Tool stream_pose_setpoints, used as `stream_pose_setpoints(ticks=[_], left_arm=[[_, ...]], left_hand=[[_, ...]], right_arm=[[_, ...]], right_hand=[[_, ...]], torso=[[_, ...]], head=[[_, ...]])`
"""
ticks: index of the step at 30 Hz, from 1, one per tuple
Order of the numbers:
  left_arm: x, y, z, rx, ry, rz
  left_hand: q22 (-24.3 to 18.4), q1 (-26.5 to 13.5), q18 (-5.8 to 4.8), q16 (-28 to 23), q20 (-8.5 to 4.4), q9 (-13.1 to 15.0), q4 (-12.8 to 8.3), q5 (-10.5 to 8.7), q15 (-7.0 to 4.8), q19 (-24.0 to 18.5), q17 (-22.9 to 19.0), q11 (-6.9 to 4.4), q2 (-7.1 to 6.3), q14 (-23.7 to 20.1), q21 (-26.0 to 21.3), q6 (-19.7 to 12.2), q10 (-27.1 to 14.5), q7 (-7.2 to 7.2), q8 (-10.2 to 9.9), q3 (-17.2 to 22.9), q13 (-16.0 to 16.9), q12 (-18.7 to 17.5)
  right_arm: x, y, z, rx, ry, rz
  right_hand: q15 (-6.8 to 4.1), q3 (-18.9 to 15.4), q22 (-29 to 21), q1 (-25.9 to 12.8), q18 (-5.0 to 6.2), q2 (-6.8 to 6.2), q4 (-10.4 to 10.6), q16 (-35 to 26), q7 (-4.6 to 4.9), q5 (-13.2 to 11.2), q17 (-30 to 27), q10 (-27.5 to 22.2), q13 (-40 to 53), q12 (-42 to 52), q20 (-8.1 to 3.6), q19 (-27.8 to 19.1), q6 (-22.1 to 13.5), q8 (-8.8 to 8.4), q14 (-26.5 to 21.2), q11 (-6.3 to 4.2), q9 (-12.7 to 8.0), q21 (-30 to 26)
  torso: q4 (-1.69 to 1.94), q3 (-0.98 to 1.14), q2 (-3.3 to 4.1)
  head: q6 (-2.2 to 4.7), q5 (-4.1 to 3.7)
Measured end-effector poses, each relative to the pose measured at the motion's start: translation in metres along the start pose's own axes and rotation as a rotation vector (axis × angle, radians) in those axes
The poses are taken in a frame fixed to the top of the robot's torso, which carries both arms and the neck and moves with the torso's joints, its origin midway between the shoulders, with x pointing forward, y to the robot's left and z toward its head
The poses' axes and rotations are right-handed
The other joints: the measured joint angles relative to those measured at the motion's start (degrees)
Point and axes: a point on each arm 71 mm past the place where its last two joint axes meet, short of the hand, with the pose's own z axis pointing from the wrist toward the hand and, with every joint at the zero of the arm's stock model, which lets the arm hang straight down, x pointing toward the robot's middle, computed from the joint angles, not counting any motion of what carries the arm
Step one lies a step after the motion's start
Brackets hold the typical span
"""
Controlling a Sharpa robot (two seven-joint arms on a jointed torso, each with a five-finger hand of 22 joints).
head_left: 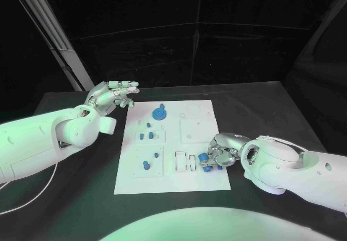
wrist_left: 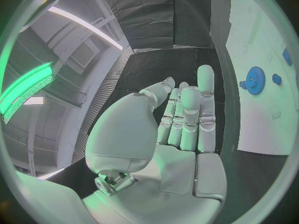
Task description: Assemble the parts on the task board
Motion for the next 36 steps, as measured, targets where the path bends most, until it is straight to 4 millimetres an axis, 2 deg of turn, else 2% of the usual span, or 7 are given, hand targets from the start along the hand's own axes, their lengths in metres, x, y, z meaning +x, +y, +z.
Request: stream_pose_setpoints(ticks=[6, 13, 16, 22, 26, 36], left_arm=[[0.000, 0.000, 0.000, 0.000, 0.000, 0.000], [-0.001, 0.000, -0.001, -0.001, -0.001, 0.000], [-0.001, 0.000, -0.001, -0.001, -0.002, 0.000], [-0.002, 0.000, -0.001, -0.002, -0.002, 0.000], [-0.001, 0.001, -0.001, -0.003, -0.001, -0.001], [0.000, 0.003, -0.001, -0.007, 0.001, -0.003]], left_hand=[[0.00, 0.00, 0.00, 0.00, 0.00, 0.00, 0.00, 0.00, 0.00, 0.00, 0.00, 0.00, 0.00, 0.00, 0.00, 0.00, 0.00, 0.00, 0.00, 0.00, 0.00, 0.00], [0.01, 0.00, 0.00, 0.00, 0.00, 0.00, 0.00, 0.00, 0.00, 0.00, 0.00, 0.00, 0.00, 0.00, 0.00, 0.00, 0.00, 0.00, 0.00, 0.00, 0.00, 0.00], [0.01, 0.00, 0.00, 0.00, 0.00, 0.00, 0.00, 0.00, 0.00, 0.00, 0.01, 0.00, 0.00, 0.00, 0.00, 0.00, 0.00, 0.00, 0.00, 0.00, 0.00, 0.00], [0.01, 0.00, 0.00, 0.00, 0.00, 0.01, 0.00, 0.00, 0.00, 0.00, 0.01, 0.00, 0.00, 0.00, 0.00, 0.00, 0.00, 0.00, 0.00, 0.00, 0.00, 0.00], [0.00, 0.00, 0.00, 0.00, 0.00, 0.01, 0.00, 0.00, 0.00, 0.00, -0.07, 0.00, 0.00, 0.00, 0.00, -0.12, 0.00, -0.12, 0.00, 0.00, 0.00, 0.04], [-0.05, 0.00, 0.00, 0.00, 0.00, 0.01, 0.00, 0.00, 0.00, 0.00, -0.19, 0.00, 0.00, 0.00, 0.00, -0.20, 0.00, -0.21, 0.00, 0.00, 0.00, 0.22]], right_arm=[[0.001, 0.004, 0.005, -0.009, -0.008, -0.022], [0.003, 0.007, 0.005, -0.022, -0.020, -0.033], [0.004, 0.008, 0.003, -0.023, -0.027, -0.024], [0.007, 0.007, -0.002, -0.014, -0.032, 0.052], [0.005, 0.009, -0.006, -0.012, -0.048, 0.121], [0.002, 0.016, -0.010, -0.016, -0.093, 0.224]], right_hand=[[0.00, -0.02, 0.10, 0.91, 0.00, 0.92, -0.02, 0.33, -0.15, 0.77, 0.48, 0.20, 1.10, 0.66, 0.00, 0.00, -0.40, 1.12, 0.00, -0.21, 0.59, 0.00], [0.00, -0.24, 0.19, 3.86, 0.01, 1.90, -0.08, 0.57, 0.10, 5.70, 0.98, 0.51, 3.07, 1.84, 0.00, 0.00, -1.16, 1.34, 0.00, -0.11, 1.07, 0.24], [0.00, -0.25, 0.19, 4.73, 0.01, 2.76, -0.07, 0.66, 0.22, 8.10, 1.20, 0.86, 3.98, 2.22, 0.00, 0.00, -1.41, 1.80, 0.00, -0.18, 1.07, 0.24], [-0.21, -0.29, 0.24, 5.58, 0.01, 3.61, -0.04, 0.66, -0.32, 10.93, 1.40, 1.09, 4.82, 2.49, 0.00, 0.00, -1.53, 1.82, -0.21, -0.28, 1.27, 0.24], [-0.41, -0.49, 0.02, 5.87, 0.01, 3.92, -0.16, 0.66, -0.68, 13.75, 0.98, 1.24, 4.76, 2.49, 0.00, 0.00, -0.26, 2.16, 0.00, -0.43, 1.55, 0.24], [-0.41, -0.68, 0.12, 5.56, 0.01, 4.38, 0.03, 0.66, -0.79, 14.09, 1.17, 1.53, 4.83, 2.49, -0.21, 0.20, 0.25, 2.15, 0.00, -0.72, 1.83, 0.24]], torso=[[-0.01, -0.02, 0.00], [0.00, -0.03, -0.01], [0.00, 0.01, -0.04], [-0.06, 0.07, -0.07], [-0.07, 0.07, -0.10], [0.05, -0.04, -0.10]], head=[[-0.16, 0.03], [-0.21, 0.07], [-0.14, 0.18], [0.07, 0.24], [0.20, 0.07], [0.49, -0.08]])
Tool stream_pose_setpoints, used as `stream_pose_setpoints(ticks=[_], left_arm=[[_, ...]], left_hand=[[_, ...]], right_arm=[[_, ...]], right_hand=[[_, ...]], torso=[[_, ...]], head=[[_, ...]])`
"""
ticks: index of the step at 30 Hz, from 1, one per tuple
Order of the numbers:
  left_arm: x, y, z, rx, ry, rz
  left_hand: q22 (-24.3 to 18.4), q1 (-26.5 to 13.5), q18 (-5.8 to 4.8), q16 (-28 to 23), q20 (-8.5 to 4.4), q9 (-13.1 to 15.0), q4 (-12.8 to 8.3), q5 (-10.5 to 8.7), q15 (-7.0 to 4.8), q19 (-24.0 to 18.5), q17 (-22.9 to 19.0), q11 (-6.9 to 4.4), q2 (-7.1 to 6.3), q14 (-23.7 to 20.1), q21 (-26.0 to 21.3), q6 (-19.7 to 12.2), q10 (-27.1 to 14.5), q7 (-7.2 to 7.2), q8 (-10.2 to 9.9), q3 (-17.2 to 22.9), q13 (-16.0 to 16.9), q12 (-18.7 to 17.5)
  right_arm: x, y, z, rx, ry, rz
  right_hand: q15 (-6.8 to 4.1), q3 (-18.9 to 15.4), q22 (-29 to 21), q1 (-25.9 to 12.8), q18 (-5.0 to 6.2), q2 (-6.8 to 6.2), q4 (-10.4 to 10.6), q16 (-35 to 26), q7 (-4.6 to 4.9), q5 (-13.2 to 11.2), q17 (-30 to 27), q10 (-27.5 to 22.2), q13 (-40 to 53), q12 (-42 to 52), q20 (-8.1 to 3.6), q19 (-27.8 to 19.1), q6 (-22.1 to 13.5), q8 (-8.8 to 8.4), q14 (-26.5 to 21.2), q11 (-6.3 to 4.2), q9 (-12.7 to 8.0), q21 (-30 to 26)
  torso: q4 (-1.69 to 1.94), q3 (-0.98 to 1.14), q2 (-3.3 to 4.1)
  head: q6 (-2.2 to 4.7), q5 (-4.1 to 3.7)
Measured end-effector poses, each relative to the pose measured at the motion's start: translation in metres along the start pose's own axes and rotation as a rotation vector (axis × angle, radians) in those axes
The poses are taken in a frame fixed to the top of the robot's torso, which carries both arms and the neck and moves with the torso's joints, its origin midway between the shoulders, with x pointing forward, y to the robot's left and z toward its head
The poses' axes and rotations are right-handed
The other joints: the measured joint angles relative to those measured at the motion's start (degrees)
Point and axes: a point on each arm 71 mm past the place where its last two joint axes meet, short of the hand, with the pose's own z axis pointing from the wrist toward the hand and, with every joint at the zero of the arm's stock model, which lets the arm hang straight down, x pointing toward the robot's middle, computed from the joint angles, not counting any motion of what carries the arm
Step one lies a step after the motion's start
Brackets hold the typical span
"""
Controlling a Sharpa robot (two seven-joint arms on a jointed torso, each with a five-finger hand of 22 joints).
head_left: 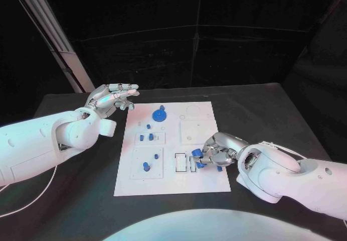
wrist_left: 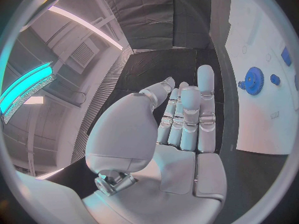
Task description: Assemble the parts on the task board
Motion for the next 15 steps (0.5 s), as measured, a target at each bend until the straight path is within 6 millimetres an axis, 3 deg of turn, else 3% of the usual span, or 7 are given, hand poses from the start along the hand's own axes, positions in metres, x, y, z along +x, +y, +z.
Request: stream_pose_setpoints(ticks=[15], left_arm=[[0.002, 0.001, 0.001, -0.002, 0.007, -0.003]], left_hand=[[0.01, 0.00, 0.00, 0.00, 0.00, 0.00, 0.00, 0.00, 0.00, 0.00, 0.01, 0.00, 0.00, 0.00, 0.00, 0.00, 0.00, 0.00, 0.00, 0.00, 0.00, 0.00]], right_arm=[[0.016, 0.022, 0.015, -0.024, 0.042, 0.050]], right_hand=[[-0.41, -1.28, 0.05, -1.49, 0.00, 1.43, -0.14, 0.00, -0.57, -0.36, 0.19, 0.42, -0.05, -0.45, -0.20, 0.20, 1.86, -0.05, 0.00, -0.42, 0.37, -0.01]], torso=[[0.03, -0.10, 0.13]], head=[[-0.13, 0.54]])
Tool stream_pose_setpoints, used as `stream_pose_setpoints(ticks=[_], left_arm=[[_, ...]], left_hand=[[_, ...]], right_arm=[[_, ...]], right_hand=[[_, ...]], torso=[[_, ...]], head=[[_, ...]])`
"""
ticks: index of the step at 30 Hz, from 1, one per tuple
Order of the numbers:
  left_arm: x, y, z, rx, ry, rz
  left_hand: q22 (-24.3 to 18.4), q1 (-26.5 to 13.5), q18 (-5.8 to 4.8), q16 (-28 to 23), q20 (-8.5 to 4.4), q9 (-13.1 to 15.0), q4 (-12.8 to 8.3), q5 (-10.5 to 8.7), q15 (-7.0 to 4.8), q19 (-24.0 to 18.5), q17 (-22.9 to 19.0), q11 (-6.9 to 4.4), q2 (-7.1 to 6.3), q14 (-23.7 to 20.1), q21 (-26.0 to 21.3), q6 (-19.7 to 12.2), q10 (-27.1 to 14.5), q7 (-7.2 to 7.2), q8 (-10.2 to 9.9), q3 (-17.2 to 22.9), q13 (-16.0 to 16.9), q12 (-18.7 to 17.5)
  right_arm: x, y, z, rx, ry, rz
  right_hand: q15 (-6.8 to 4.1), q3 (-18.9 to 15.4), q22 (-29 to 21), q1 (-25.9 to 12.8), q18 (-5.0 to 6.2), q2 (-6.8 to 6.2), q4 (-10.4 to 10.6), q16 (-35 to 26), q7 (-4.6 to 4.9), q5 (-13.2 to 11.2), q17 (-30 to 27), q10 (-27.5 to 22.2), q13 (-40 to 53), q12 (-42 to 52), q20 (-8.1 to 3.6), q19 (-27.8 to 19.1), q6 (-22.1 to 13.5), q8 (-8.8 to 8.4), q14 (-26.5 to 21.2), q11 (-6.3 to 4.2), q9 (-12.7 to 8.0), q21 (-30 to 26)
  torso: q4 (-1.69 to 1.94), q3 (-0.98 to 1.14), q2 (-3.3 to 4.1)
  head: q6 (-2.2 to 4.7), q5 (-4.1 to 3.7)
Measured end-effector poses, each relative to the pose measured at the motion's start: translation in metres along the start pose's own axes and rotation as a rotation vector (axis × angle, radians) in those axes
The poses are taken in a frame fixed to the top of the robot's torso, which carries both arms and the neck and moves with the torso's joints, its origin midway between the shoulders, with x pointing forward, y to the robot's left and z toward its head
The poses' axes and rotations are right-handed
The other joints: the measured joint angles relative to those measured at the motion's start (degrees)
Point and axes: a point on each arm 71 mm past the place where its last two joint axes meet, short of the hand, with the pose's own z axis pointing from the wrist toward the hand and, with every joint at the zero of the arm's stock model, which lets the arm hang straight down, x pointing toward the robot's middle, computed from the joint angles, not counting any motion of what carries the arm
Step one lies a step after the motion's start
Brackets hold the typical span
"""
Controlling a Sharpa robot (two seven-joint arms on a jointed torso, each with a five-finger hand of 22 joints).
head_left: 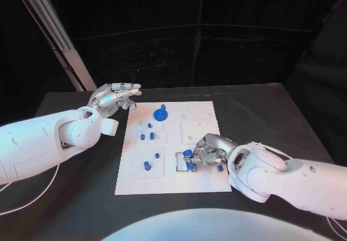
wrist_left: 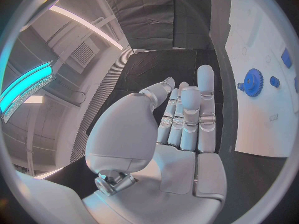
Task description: Assemble the parts on the task board
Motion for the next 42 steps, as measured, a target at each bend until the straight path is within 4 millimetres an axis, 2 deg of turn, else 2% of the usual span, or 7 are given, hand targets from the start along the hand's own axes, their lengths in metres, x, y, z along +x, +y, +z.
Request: stream_pose_setpoints(ticks=[7, 11, 18, 23, 25, 32, 42], left_arm=[[0.001, 0.000, 0.000, -0.001, 0.002, -0.001], [0.001, 0.000, 0.000, -0.001, 0.003, -0.001], [0.001, 0.000, 0.000, -0.002, 0.004, -0.002], [0.001, 0.000, 0.000, -0.002, 0.005, -0.002], [0.001, 0.000, 0.000, -0.002, 0.005, -0.002], [0.001, 0.000, 0.000, -0.003, 0.005, -0.003], [0.001, 0.000, 0.000, -0.003, 0.005, -0.003]], left_hand=[[0.00, 0.00, 0.00, 0.00, 0.00, 0.00, 0.00, 0.00, 0.00, 0.00, 0.00, 0.00, 0.00, 0.00, 0.00, 0.00, 0.00, 0.00, 0.00, 0.00, 0.00, 0.00], [0.01, 0.00, 0.00, 0.00, 0.00, 0.00, 0.00, 0.00, 0.00, 0.00, 0.00, 0.00, 0.00, 0.00, 0.00, 0.00, 0.00, 0.00, 0.00, 0.00, 0.00, 0.00], [0.01, 0.00, 0.00, 0.00, 0.00, 0.00, 0.00, 0.00, 0.00, 0.00, 0.01, 0.00, 0.00, 0.00, 0.00, 0.00, 0.00, 0.00, 0.00, 0.00, 0.00, 0.00], [0.01, 0.00, 0.00, 0.00, 0.00, 0.00, 0.00, 0.00, 0.00, 0.00, 0.01, 0.00, 0.00, 0.00, 0.00, 0.00, 0.00, 0.00, 0.00, 0.00, 0.00, 0.00], [0.01, 0.00, 0.00, 0.00, 0.00, 0.00, 0.00, 0.00, 0.00, 0.00, 0.01, 0.00, 0.00, 0.00, 0.00, 0.00, 0.00, 0.00, 0.00, 0.00, 0.00, 0.00], [0.01, 0.00, 0.00, 0.00, 0.00, 0.00, 0.00, 0.00, 0.00, 0.00, 0.01, 0.00, 0.00, 0.00, 0.00, 0.00, 0.00, 0.00, 0.00, 0.00, 0.00, 0.00], [0.01, 0.00, 0.00, 0.00, 0.00, 0.00, 0.00, 0.00, 0.00, 0.00, 0.01, 0.00, 0.00, 0.00, 0.00, 0.00, 0.00, 0.00, 0.00, 0.00, 0.00, 0.00]], right_arm=[[0.006, 0.006, 0.005, 0.000, 0.022, 0.006], [0.007, 0.006, 0.007, 0.005, 0.026, 0.005], [0.008, 0.007, 0.010, 0.010, 0.028, 0.000], [0.008, 0.008, 0.011, 0.008, 0.024, -0.008], [0.008, 0.008, 0.011, 0.007, 0.021, -0.013], [0.007, 0.007, 0.010, 0.004, 0.012, -0.030], [0.008, 0.011, 0.008, -0.017, 0.021, -0.053]], right_hand=[[-0.13, -0.62, 0.00, -0.75, 0.00, -0.04, 0.14, 0.00, -0.15, -0.70, -0.01, 0.01, 0.05, -0.33, 0.00, 0.00, 0.51, -0.01, -0.13, -0.01, 0.33, 0.00], [-0.42, -1.61, -0.01, -2.17, 0.01, 0.17, 0.11, 0.00, -0.23, -3.50, -0.12, 0.20, -0.05, -0.99, -0.42, 0.00, 0.96, -0.17, 0.00, -0.20, 0.55, 0.00], [-0.43, -4.59, -0.35, -6.52, 0.00, -0.43, 0.14, -0.81, -0.47, -17.98, -1.04, 0.20, -0.88, -2.87, -0.42, 0.00, 1.21, -1.04, -0.01, -0.21, 1.08, -0.01], [-0.43, -2.66, -0.88, -11.21, 0.01, -4.95, 0.38, -1.22, -0.04, -25.27, -1.57, -1.87, -4.30, -7.38, -0.41, 0.00, 0.78, -1.52, -0.01, 0.14, 1.55, -0.30], [-0.42, -1.41, -0.91, -12.50, 0.01, -6.24, 0.38, -1.22, -0.04, -25.75, -1.57, -2.19, -5.36, -8.72, -0.29, -0.12, 0.78, -1.68, -0.01, 0.11, 1.69, -0.30], [-0.42, 0.53, -0.99, -12.87, 0.01, -6.79, 0.31, -1.51, -0.04, -25.40, -1.63, -2.18, -5.73, -9.16, -0.30, -0.12, 0.78, -1.68, -0.01, 0.11, 2.01, -0.30], [-0.42, 2.90, -0.46, 1.70, 0.01, -5.96, -3.23, -1.51, -0.04, -20.78, -0.92, -1.74, -4.63, -9.16, -0.29, -0.12, 0.78, -1.68, 0.00, 0.11, 3.15, -0.30]], torso=[[-0.03, 0.03, 0.01], [-0.06, 0.03, 0.00], [-0.08, 0.04, -0.05], [-0.09, 0.04, -0.05], [-0.10, 0.05, -0.05], [-0.15, 0.07, -0.05], [-0.16, 0.13, -0.05]], head=[[-0.13, 0.33], [-0.20, 0.45], [-0.26, 0.65], [-0.18, 0.80], [-0.16, 0.83], [-0.11, 0.91], [-0.17, 0.93]])
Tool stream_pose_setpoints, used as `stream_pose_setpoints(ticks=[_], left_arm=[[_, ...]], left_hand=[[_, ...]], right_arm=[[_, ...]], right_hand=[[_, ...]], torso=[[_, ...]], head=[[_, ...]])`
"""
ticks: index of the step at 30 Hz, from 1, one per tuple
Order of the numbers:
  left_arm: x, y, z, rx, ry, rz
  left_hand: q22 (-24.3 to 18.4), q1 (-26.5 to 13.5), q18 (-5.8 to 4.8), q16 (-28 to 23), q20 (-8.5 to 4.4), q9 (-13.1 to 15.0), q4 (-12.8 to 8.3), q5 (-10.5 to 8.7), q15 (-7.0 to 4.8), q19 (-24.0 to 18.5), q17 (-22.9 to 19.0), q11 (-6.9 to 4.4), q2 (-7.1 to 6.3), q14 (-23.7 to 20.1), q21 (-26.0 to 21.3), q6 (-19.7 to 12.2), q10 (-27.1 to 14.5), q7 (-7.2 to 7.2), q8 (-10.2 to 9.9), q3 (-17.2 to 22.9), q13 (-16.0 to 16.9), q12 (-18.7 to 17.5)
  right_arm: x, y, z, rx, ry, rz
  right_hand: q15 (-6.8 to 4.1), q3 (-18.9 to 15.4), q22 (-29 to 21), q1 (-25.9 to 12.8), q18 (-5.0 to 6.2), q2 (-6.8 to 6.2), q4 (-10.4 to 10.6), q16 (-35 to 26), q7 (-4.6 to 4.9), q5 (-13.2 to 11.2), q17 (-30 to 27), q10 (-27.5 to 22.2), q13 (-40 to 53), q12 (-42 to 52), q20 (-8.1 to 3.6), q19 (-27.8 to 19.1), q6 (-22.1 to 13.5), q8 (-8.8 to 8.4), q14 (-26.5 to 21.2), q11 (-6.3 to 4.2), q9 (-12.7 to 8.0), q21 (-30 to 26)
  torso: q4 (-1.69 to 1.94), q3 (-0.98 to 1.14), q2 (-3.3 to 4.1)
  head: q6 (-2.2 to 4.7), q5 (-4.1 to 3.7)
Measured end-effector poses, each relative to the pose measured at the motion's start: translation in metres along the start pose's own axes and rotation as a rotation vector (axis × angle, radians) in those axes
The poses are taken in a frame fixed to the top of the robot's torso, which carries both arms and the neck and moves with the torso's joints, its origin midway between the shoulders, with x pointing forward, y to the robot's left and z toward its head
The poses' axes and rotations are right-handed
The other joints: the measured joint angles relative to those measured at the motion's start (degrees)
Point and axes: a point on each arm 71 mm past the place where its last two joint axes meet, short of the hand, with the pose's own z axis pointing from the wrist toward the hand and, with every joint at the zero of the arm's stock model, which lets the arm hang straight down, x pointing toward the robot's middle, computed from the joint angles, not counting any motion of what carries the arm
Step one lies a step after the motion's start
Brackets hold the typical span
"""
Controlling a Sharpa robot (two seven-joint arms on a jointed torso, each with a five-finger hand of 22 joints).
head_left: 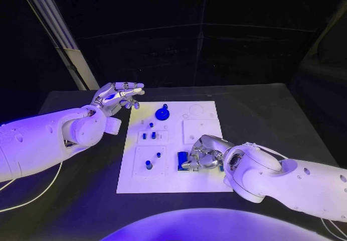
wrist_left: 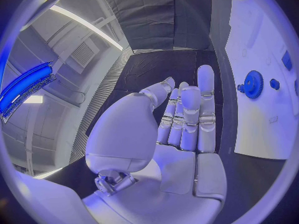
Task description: Assemble the parts on the task board
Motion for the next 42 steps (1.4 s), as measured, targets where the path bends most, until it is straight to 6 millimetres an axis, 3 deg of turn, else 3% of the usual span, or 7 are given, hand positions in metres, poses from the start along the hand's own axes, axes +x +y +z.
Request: stream_pose_setpoints(ticks=[4, 7, 13, 21, 30, 42], left_arm=[[0.000, 0.000, 0.000, 0.000, 0.000, 0.000], [0.000, 0.000, 0.000, 0.000, 0.000, 0.000], [-0.001, 0.000, 0.000, -0.001, -0.001, 0.000], [-0.001, 0.000, 0.000, -0.001, -0.002, 0.000], [-0.001, 0.000, 0.000, -0.002, -0.002, 0.001], [-0.001, 0.001, 0.000, -0.003, -0.003, 0.001]], left_hand=[[0.00, 0.00, 0.00, 0.00, 0.00, 0.00, 0.00, 0.00, 0.00, 0.00, 0.00, 0.00, 0.00, 0.00, 0.00, 0.00, 0.00, 0.00, 0.00, 0.00, 0.00, 0.00], [0.00, 0.00, 0.00, 0.00, 0.00, 0.00, 0.00, 0.00, 0.00, 0.00, 0.00, 0.00, 0.00, 0.00, 0.00, 0.00, 0.00, 0.00, 0.00, 0.00, 0.00, 0.00], [0.00, 0.00, 0.00, 0.00, 0.00, 0.00, 0.00, 0.00, 0.00, 0.00, 0.00, 0.00, 0.00, 0.00, 0.00, 0.00, 0.00, 0.00, 0.00, 0.00, 0.00, 0.00], [0.00, 0.00, 0.00, 0.00, 0.00, 0.00, 0.00, 0.00, 0.00, 0.00, 0.00, 0.00, 0.00, 0.00, 0.00, 0.00, 0.00, 0.00, 0.00, 0.00, 0.00, 0.00], [0.00, 0.00, 0.00, 0.00, 0.00, 0.00, 0.00, 0.00, 0.00, 0.00, 0.00, 0.00, 0.00, 0.00, 0.00, 0.00, 0.00, 0.00, 0.00, 0.00, 0.00, 0.00], [0.00, 0.00, 0.00, 0.00, 0.00, 0.00, 0.00, 0.00, 0.00, 0.00, 0.00, 0.00, 0.00, 0.00, 0.00, 0.00, 0.00, 0.00, 0.00, 0.00, 0.00, 0.00]], right_arm=[[-0.001, -0.001, -0.001, -0.003, -0.003, -0.008], [-0.005, -0.007, -0.004, 0.003, -0.014, -0.011], [-0.020, -0.029, -0.017, 0.034, -0.049, 0.010], [-0.042, -0.057, -0.033, 0.069, -0.101, 0.035], [-0.051, -0.078, -0.042, 0.124, -0.083, 0.001], [-0.044, -0.081, -0.037, 0.151, 0.004, -0.131]], right_hand=[[0.00, -0.04, 0.06, 1.14, 0.00, 0.59, -0.27, 0.00, 0.18, 1.34, 0.00, 0.00, -0.03, 0.00, 0.00, 0.00, -0.18, -0.26, 0.00, 0.00, 0.05, 0.00], [0.00, -0.66, 0.06, 1.11, 0.00, 0.62, 0.36, 0.00, 0.66, 2.98, -0.01, 0.00, -0.07, 0.00, 0.00, 0.00, -1.41, -1.20, 0.00, 0.00, -0.04, 0.00], [0.55, -1.13, -0.30, 1.96, 0.00, 2.05, 0.83, -0.25, 1.94, 6.87, -0.37, -0.03, -0.07, -0.34, 0.31, -0.31, -4.19, -3.68, -0.11, 0.84, -1.05, 0.00], [0.76, -1.53, -1.14, 2.94, 0.00, 3.16, 0.92, -0.94, 1.96, 9.34, -1.24, -0.64, -1.17, -1.82, 0.71, -0.71, -4.20, -4.16, 0.10, 1.45, -1.51, -0.44], [0.75, -2.16, -1.43, 3.48, 0.00, 3.69, 1.55, -1.33, 1.63, 10.01, -1.66, -0.86, -1.59, -2.38, 0.71, -0.71, -3.25, -4.16, 0.10, 1.23, -1.56, -0.71], [0.75, -3.51, -1.33, 3.48, 0.00, 3.68, 2.90, -1.33, 0.95, 9.55, -1.54, -0.85, -1.47, -2.38, 0.71, -0.71, -1.34, -3.63, 0.10, 1.23, -1.45, -0.71]], torso=[[0.00, -0.01, 0.00], [-0.01, -0.02, 0.00], [-0.12, -0.09, -0.11], [-0.34, -0.13, -0.42], [-0.69, -0.10, -0.45], [-0.74, -0.06, -0.46]], head=[[0.07, -0.09], [0.09, -0.16], [0.17, -0.80], [0.24, -1.58], [0.29, -2.39], [-0.04, -2.56]])
